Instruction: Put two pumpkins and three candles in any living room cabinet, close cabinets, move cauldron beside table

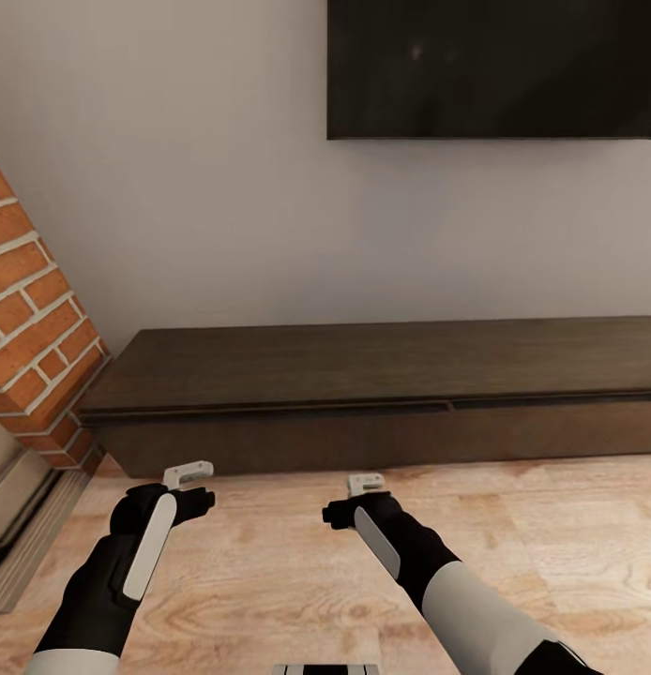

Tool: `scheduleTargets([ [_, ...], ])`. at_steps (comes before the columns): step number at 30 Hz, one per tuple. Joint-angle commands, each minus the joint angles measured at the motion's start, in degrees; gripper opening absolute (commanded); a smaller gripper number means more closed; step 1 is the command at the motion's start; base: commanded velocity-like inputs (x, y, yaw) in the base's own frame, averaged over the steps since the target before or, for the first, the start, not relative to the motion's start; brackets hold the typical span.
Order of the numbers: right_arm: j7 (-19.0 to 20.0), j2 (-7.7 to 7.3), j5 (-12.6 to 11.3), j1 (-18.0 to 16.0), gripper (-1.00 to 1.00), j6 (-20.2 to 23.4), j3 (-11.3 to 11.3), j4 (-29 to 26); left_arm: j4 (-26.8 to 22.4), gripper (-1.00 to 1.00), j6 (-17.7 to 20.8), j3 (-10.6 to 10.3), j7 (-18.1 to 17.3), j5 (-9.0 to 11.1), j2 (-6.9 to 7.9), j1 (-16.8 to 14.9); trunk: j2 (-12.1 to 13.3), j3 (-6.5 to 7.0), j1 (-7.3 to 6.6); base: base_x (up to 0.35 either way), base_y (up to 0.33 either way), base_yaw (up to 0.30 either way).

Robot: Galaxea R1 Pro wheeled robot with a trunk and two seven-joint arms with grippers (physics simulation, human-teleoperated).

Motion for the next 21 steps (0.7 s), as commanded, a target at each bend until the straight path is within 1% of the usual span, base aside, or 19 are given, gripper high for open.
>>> scheduleTargets([
  [1,-0.54,-0.05,-0.60,-0.04,1.00,1.02,0.26,-0.20,0.01,1.00,0.19,-0.01,0.54,0.61,-0.03,-0.03,0.40,0.14,-0.24,0.000,0.000,0.000],
  [8,-0.52,-0.24,-0.57,-0.04,1.00,4.92,0.16,-0.53,0.72,1.00,0.23,-0.14,0.64,0.67,-0.30,-0.06,3.20,1.39,-1.77,0.000,0.000,0.000],
  [12,-0.40,-0.32,-0.94,-0.04,1.00,5.66,0.14,-0.56,4.57,1.00,0.21,-0.20,0.64,0.69,-0.31,-0.23,4.81,2.11,-2.65,0.000,0.000,0.000],
  [13,-0.44,-0.31,-1.60,-0.04,1.00,5.79,0.13,-0.57,5.95,1.00,0.18,-0.23,0.65,0.69,-0.31,-0.32,5.21,2.29,-2.87,0.000,0.000,0.000],
  [17,-0.57,-0.27,-2.48,-0.04,1.00,6.11,0.13,-0.57,7.15,1.00,0.19,-0.26,0.65,0.69,-0.31,-0.38,6.81,3.01,-3.75,0.000,0.000,0.000],
  [21,-0.62,-0.25,-2.71,-0.04,1.00,8.19,0.13,-0.57,7.78,1.00,0.15,-0.26,0.65,0.69,-0.33,-0.38,8.42,3.73,-4.63,0.000,0.000,0.000],
])
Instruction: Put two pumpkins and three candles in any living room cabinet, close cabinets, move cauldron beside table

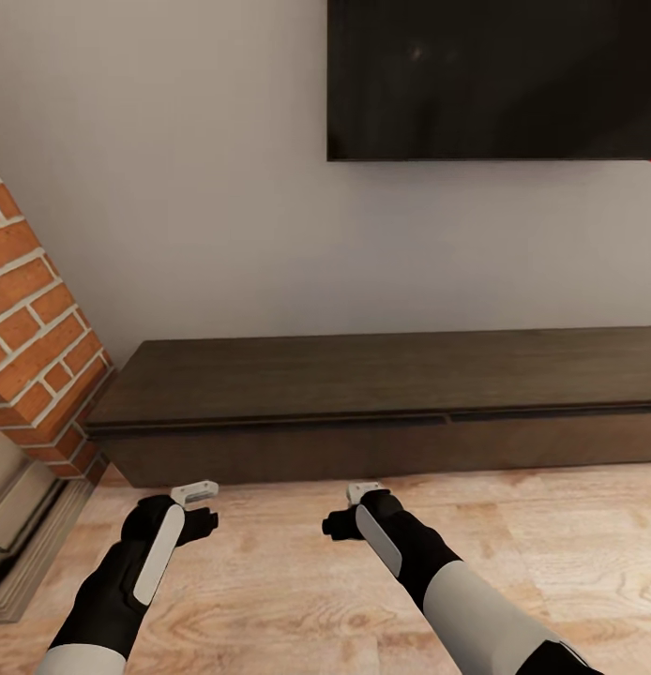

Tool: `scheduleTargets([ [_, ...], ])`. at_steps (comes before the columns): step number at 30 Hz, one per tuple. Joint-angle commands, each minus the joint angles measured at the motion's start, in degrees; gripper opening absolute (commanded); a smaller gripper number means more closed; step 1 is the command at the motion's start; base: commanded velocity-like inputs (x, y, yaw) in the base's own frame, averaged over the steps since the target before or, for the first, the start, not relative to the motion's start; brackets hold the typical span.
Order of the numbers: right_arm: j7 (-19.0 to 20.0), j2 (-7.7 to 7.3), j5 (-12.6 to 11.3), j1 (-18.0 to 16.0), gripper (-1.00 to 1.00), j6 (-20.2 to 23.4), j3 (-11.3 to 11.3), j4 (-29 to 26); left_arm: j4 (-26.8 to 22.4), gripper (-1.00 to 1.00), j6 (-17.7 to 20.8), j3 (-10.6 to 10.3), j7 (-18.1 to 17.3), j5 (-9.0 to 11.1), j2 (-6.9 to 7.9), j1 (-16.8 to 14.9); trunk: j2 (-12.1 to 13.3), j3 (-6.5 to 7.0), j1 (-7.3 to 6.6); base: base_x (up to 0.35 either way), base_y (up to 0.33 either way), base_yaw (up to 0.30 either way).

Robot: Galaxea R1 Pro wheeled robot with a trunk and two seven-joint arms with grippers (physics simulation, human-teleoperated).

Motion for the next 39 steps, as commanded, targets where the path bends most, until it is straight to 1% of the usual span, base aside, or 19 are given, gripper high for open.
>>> scheduleTargets([
  [1,-0.52,-0.03,-0.64,-0.04,1.00,0.71,0.26,-0.07,-0.02,1.00,0.15,0.01,0.50,0.61,0.02,-0.05,0.40,0.14,-0.23,0.000,0.000,0.000],
  [6,-0.46,-0.03,-0.92,-0.04,1.00,2.18,0.26,-0.07,0.01,1.00,0.15,0.00,0.50,0.61,0.03,-0.04,2.40,1.03,-1.33,0.000,0.000,0.000],
  [21,-0.46,-0.10,-0.96,-0.04,1.00,2.35,0.26,-0.07,0.05,1.00,0.15,-0.01,0.54,0.61,-0.03,-0.03,8.42,3.73,-4.63,0.000,0.000,0.000],
  [39,-0.46,-0.14,-0.96,-0.04,1.00,2.31,0.26,-0.07,3.01,1.00,0.15,-0.17,0.59,0.52,0.11,-0.20,15.64,6.96,-8.58,0.000,0.000,0.000],
])
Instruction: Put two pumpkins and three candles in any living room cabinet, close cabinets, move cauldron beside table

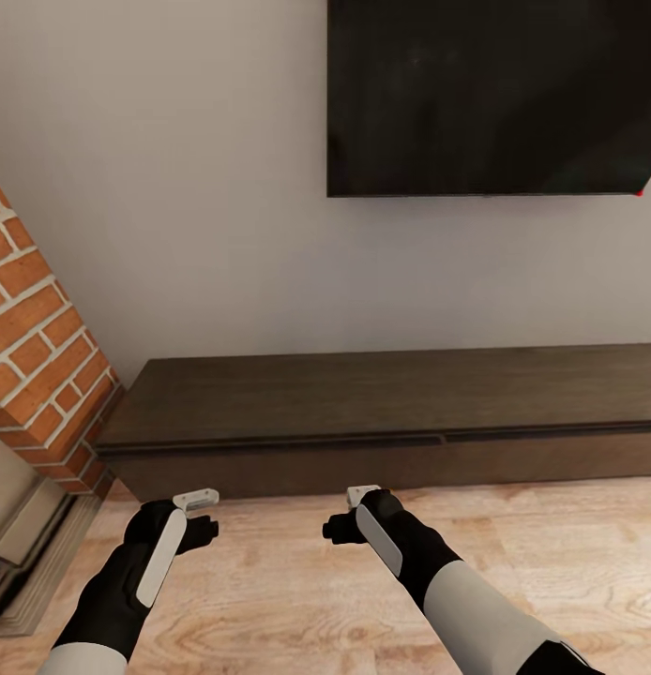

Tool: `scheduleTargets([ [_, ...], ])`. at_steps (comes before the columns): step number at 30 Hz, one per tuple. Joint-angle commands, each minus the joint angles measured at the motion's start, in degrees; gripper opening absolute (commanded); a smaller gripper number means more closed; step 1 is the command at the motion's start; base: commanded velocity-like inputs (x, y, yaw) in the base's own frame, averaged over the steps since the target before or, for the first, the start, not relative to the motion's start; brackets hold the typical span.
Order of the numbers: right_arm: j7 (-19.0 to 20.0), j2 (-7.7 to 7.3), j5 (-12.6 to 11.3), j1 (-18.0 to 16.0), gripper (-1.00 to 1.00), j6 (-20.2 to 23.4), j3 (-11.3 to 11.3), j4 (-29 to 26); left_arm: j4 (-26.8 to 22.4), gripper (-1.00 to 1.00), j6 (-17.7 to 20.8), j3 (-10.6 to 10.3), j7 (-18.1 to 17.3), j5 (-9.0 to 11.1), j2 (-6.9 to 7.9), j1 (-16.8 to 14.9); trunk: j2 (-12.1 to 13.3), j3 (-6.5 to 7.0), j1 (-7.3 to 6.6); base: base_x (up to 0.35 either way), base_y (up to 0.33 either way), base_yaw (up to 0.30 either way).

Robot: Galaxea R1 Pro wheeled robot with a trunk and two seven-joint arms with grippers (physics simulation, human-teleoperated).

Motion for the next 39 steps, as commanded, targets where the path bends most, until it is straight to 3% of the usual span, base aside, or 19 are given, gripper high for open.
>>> scheduleTargets([
  [1,-0.54,-0.03,-0.60,-0.04,1.00,0.11,0.25,-0.07,0.04,1.00,0.15,-0.01,0.51,0.61,0.01,-0.02,0.39,0.14,-0.23,0.000,0.000,0.000],
  [15,-0.55,-0.10,-0.60,-0.04,1.00,0.10,0.25,-0.01,1.10,1.00,0.08,-0.01,0.59,0.52,0.22,-0.13,6.01,2.65,-3.31,0.000,0.000,0.000],
  [32,-0.62,-0.27,-0.72,-0.04,1.00,0.22,0.14,0.31,11.21,1.00,-0.41,0.07,1.02,0.09,0.48,-1.23,12.83,5.70,-7.04,0.000,0.000,0.000],
  [35,-0.67,-0.35,-0.76,-0.04,1.00,0.33,-0.99,0.79,14.07,1.00,-0.71,0.07,1.00,-0.28,0.29,-1.24,14.03,6.24,-7.70,0.000,0.000,0.000],
  [39,-0.77,-0.39,-0.76,-0.01,1.00,0.42,-4.94,1.29,18.42,1.00,-1.96,-0.02,0.89,-0.42,0.40,-1.27,15.64,6.96,-8.58,0.000,0.000,0.000],
])
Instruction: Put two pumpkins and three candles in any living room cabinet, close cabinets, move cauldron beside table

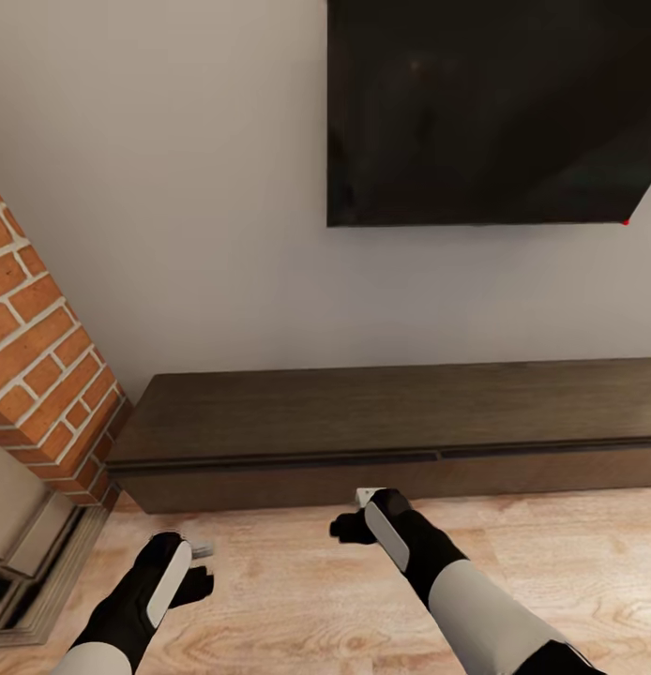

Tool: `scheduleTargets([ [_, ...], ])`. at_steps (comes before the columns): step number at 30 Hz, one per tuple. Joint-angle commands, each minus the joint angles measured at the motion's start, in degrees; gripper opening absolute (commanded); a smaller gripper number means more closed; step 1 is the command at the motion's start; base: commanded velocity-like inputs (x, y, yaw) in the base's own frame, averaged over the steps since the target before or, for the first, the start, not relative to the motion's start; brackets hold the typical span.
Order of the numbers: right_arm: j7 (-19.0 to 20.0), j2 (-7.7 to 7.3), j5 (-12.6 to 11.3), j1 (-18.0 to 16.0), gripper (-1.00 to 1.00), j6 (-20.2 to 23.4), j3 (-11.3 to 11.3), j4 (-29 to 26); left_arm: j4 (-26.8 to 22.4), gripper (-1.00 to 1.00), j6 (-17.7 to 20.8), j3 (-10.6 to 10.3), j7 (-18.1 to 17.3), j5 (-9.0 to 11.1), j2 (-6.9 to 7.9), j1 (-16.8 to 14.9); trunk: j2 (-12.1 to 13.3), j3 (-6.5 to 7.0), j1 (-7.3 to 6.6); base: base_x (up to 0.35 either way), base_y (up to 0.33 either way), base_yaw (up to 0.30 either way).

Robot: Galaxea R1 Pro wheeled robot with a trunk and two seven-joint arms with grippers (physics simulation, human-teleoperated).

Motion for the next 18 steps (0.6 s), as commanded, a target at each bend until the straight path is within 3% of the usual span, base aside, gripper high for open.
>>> scheduleTargets([
  [1,-0.54,-0.03,-0.63,-0.03,1.00,0.03,-0.32,0.00,0.78,1.00,-0.40,-0.05,0.47,0.58,0.02,-0.02,0.39,0.14,-0.23,0.000,0.000,0.000],
  [4,-0.59,-0.01,-0.60,0.13,1.00,-0.32,-2.83,2.40,8.09,1.00,-5.55,-0.44,0.39,0.15,0.20,-0.01,1.60,0.68,-0.89,0.000,0.000,0.000],
  [10,-0.45,-0.01,-0.62,0.21,1.00,-3.92,-3.77,12.44,20.06,1.00,-17.26,-3.43,0.00,-0.76,0.36,0.05,4.00,1.75,-2.21,0.000,0.000,0.000],
  [16,-0.15,0.12,-0.38,0.44,1.00,-21.34,-3.75,28.46,30.43,1.00,-27.72,-9.06,-0.14,-0.85,0.03,0.14,6.41,2.83,-3.53,0.000,0.000,0.000],
  [18,-0.14,0.20,-0.38,0.50,1.00,-23.56,-3.74,30.38,32.61,1.00,-29.53,-9.52,-0.15,-0.84,0.07,0.19,7.21,3.19,-3.97,0.000,0.000,0.000],
])
